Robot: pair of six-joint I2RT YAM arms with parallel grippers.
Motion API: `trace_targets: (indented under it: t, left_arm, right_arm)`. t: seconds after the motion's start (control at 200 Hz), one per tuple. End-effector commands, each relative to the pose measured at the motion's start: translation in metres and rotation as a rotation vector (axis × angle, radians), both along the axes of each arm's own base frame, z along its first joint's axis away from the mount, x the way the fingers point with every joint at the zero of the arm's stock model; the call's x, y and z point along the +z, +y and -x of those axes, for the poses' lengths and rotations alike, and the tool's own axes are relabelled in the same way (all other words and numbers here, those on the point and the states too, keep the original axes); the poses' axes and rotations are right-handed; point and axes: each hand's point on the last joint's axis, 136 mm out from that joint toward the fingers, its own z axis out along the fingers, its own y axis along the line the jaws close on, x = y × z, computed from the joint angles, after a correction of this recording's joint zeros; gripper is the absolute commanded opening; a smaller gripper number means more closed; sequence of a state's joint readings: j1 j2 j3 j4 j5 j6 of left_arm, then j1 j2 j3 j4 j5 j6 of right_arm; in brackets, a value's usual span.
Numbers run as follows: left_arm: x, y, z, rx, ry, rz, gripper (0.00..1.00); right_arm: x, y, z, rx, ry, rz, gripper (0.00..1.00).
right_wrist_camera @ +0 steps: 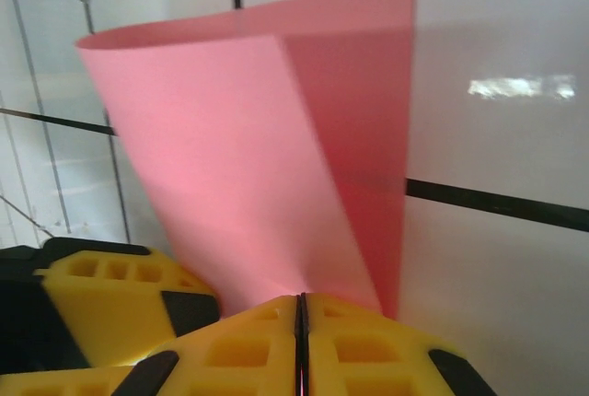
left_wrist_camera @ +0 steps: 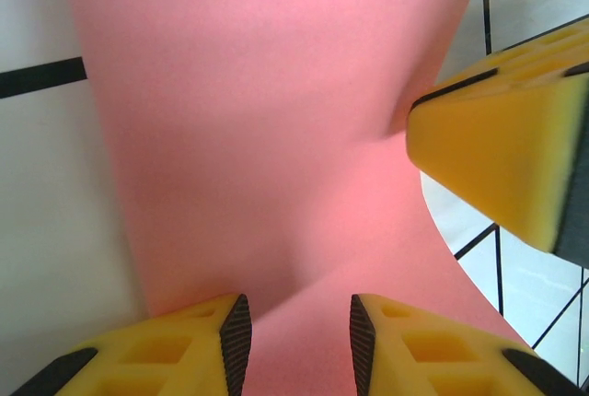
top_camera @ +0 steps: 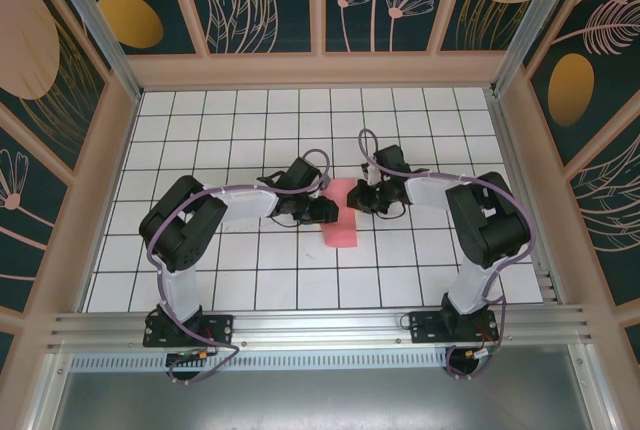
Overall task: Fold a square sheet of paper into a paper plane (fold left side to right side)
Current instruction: Hold the square sheet of paper at the center of the table.
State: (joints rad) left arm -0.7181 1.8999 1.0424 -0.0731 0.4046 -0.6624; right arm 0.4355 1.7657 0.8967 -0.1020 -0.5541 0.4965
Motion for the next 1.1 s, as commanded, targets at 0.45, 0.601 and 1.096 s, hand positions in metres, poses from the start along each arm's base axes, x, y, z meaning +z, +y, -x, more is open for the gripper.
trace_targets:
  t: [0.45,0.601,1.096]
  left_arm:
    - [-0.03,0.017,0.014,-0.001,0.053,-0.084,0.37]
    - [-0.028,0.016,0.015,-0.009,0.048,-0.078,0.37]
    - [-0.014,0.002,0.024,-0.111,0.0,-0.04,0.4]
  right_arm:
    - [0.02,0.051,-0.024,0.054,-0.036,-0.14,0.09]
    - [0.009,0.055,-0.027,0.057,-0.024,-0.129,0.09]
    - [-0.051,0.027,-0.011,0.026,0.076,0.088,0.09]
